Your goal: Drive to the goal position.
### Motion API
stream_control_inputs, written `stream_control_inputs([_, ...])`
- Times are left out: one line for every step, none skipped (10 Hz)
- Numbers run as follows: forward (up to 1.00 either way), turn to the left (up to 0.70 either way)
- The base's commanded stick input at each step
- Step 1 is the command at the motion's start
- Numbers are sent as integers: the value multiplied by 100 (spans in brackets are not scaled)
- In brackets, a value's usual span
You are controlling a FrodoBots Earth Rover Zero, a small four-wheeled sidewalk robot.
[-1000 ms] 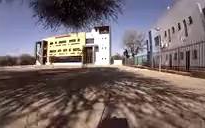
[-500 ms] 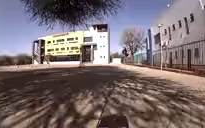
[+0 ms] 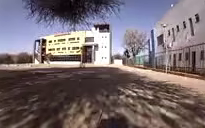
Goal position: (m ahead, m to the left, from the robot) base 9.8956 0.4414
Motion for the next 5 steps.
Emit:
stream_control_inputs([100, 0])
stream_control_inputs([100, 0])
stream_control_inputs([100, 0])
stream_control_inputs([100, 0])
stream_control_inputs([100, 0])
